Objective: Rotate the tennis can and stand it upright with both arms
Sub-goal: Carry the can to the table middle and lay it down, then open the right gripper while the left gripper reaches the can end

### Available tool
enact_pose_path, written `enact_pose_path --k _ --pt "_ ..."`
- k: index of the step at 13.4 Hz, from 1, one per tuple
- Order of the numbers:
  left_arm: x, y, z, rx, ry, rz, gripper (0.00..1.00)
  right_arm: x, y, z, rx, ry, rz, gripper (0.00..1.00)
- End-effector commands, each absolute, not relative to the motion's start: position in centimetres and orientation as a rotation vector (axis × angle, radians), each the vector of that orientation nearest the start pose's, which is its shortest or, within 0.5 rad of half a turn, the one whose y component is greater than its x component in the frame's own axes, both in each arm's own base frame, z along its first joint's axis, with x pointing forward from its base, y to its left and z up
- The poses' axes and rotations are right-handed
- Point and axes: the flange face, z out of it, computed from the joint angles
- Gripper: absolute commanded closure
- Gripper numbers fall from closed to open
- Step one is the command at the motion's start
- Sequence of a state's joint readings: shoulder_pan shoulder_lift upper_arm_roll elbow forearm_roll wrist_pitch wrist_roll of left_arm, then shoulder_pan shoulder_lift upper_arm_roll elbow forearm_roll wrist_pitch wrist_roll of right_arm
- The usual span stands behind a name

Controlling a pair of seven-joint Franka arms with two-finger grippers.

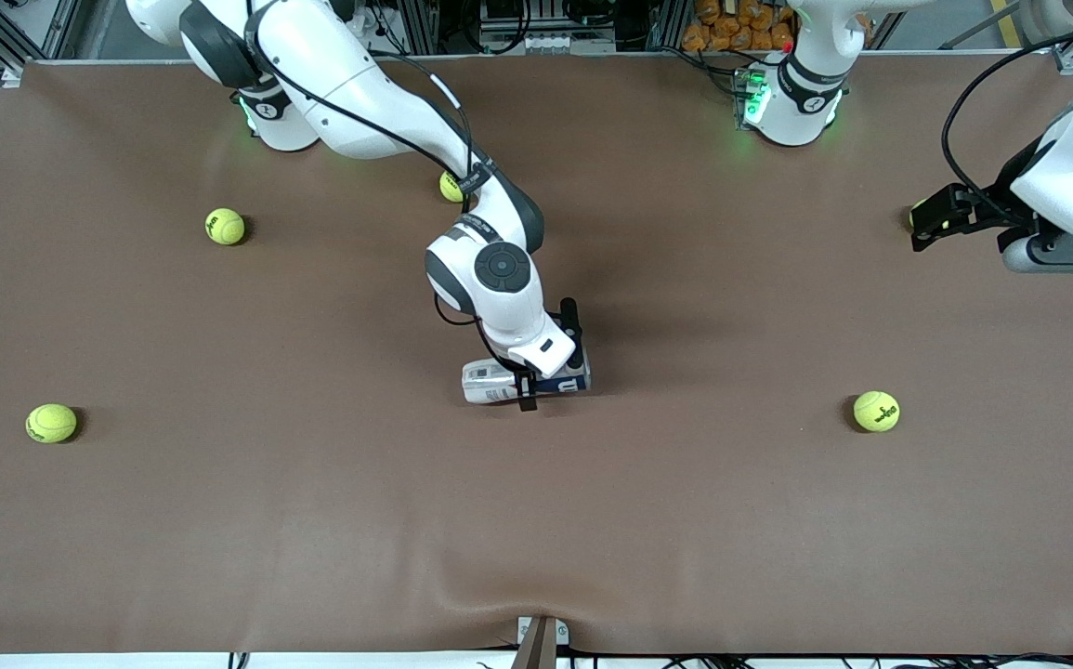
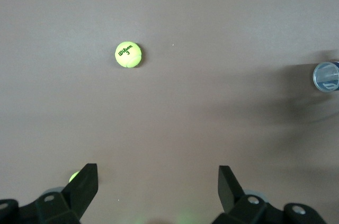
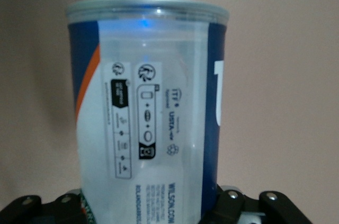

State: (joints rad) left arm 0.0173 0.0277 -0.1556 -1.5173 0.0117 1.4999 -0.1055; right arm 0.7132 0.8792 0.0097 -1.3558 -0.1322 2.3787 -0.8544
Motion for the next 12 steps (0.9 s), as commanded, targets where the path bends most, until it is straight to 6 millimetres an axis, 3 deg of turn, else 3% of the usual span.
enact_pose_path --k 1,2,3,6,8,12 --pt "54.2 -7.8 63.3 -3.118 0.037 0.079 0.00 56.6 50.8 19.3 1.997 2.230 0.212 0.33" --pt "54.3 -7.8 63.0 -3.120 0.039 0.092 0.00 56.2 51.3 19.1 1.980 2.238 0.212 0.28" --pt "54.5 -8.0 62.5 -3.129 0.050 0.109 0.00 56.2 51.3 19.1 1.979 2.239 0.212 0.00" --pt "55.5 -9.1 60.0 -3.205 0.057 0.215 0.00 56.6 51.1 20.0 1.973 2.238 0.225 0.00" --pt "56.7 -10.5 57.6 -3.283 0.064 0.299 0.00 56.8 51.3 21.9 1.975 2.236 0.257 0.00" --pt "61.1 -14.2 49.2 -3.466 0.029 0.434 0.00 55.9 51.9 26.1 1.998 2.239 0.243 0.00"
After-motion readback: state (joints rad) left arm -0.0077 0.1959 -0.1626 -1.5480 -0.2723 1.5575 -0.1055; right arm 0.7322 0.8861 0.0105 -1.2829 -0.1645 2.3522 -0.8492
